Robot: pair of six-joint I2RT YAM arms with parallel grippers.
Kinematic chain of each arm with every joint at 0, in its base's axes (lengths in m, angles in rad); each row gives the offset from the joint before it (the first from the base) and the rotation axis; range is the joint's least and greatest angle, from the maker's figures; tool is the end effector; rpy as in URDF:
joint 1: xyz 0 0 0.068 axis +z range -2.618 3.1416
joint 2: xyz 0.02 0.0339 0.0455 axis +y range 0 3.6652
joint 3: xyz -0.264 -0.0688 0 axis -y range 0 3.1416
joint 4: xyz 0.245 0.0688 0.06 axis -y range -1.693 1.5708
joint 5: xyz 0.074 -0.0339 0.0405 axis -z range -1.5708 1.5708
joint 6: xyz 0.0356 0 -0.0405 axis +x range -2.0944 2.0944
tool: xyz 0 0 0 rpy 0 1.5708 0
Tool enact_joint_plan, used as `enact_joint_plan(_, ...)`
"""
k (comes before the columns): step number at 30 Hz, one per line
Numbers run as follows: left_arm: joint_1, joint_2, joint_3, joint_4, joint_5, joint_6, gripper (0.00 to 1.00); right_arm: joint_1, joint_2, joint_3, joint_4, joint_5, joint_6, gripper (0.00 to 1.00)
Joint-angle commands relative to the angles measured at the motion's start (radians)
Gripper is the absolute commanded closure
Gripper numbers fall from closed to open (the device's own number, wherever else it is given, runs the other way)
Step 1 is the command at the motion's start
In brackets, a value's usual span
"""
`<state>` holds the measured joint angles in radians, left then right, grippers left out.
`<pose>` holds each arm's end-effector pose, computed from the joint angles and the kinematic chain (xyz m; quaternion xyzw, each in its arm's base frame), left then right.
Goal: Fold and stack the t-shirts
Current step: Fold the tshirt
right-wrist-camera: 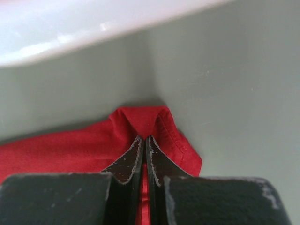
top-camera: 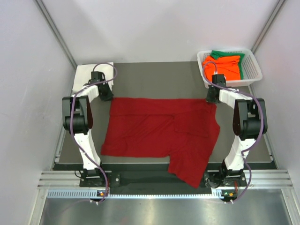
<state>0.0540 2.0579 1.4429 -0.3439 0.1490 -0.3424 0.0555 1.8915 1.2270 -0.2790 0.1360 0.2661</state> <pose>0.4407 0.0185 0.1651 -0.1653 0.9367 -0.1134 0.2870 0.3969 0.0172 0.1717 0.1206 0.9416 -0.0145 0.3142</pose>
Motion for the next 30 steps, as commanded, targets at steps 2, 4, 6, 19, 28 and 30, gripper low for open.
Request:
enact_joint_plan(2, 0.015, 0.042, 0.008, -0.067, -0.034, -0.003, 0.99, -0.009, -0.031, -0.02, 0.041, -0.01, 0.021, 1.0)
enact_joint_plan(4, 0.026, 0.056, 0.048, -0.082, -0.063, -0.017, 1.0, -0.009, -0.028, -0.024, 0.047, -0.009, 0.028, 1.0)
enact_joint_plan(6, 0.04, 0.047, 0.053, -0.072, -0.083, -0.027, 1.0, -0.008, -0.028, -0.026, 0.055, -0.015, 0.036, 1.0)
enact_joint_plan(19, 0.063, -0.031, 0.079, -0.044, -0.18, -0.032, 1.0, 0.015, 0.014, 0.072, 0.047, -0.001, 0.074, 1.0)
enact_joint_plan(28, 0.06, -0.115, 0.143, -0.294, -0.336, -0.142, 0.65, 0.035, 0.023, 0.276, -0.267, 0.063, 0.061, 0.63)
enact_joint_plan(30, 0.058, -0.209, 0.081, -0.363, -0.342, -0.196, 0.62, 0.037, -0.056, 0.249, -0.323, 0.08, 0.068, 0.39)
